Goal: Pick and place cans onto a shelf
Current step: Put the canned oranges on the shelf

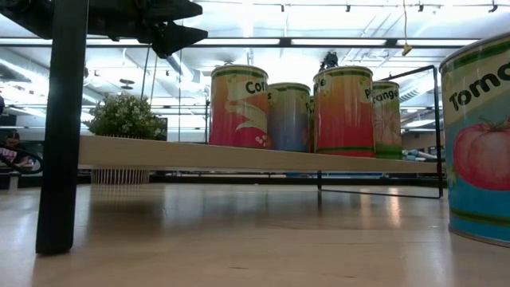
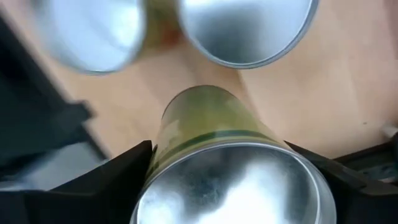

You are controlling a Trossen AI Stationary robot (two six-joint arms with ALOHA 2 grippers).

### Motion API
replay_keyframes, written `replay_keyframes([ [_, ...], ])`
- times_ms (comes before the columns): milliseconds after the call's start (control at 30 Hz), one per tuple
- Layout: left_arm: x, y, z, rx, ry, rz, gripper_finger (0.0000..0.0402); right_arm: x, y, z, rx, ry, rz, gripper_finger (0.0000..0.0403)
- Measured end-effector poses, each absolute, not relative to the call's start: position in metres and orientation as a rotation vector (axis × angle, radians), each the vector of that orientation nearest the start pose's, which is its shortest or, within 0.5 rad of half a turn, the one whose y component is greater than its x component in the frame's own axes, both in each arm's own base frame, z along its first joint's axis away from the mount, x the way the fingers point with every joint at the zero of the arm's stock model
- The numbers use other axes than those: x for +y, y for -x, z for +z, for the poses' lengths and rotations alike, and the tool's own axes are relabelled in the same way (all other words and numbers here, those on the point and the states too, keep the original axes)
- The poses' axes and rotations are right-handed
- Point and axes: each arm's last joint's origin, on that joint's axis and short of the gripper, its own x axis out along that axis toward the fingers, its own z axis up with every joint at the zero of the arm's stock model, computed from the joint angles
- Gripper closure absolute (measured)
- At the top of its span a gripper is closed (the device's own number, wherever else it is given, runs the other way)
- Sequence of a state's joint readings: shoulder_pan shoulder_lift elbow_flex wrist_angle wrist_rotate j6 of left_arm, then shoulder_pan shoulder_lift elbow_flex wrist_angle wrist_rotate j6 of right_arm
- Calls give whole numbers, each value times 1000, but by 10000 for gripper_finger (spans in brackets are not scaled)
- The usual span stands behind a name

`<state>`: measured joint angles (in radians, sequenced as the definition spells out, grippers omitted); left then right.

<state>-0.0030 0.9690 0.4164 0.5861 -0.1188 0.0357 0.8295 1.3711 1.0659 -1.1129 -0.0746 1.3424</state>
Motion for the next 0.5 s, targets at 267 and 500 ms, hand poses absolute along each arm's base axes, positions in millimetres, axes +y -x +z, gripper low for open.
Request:
replay_keyframes([
  [267, 3, -207, 247, -32, -34, 116, 46, 159, -145, 301, 1284, -767, -172, 70],
  [500, 3, -207, 247, -32, -34, 116, 46, 159, -184, 311, 926, -635, -18, 71],
])
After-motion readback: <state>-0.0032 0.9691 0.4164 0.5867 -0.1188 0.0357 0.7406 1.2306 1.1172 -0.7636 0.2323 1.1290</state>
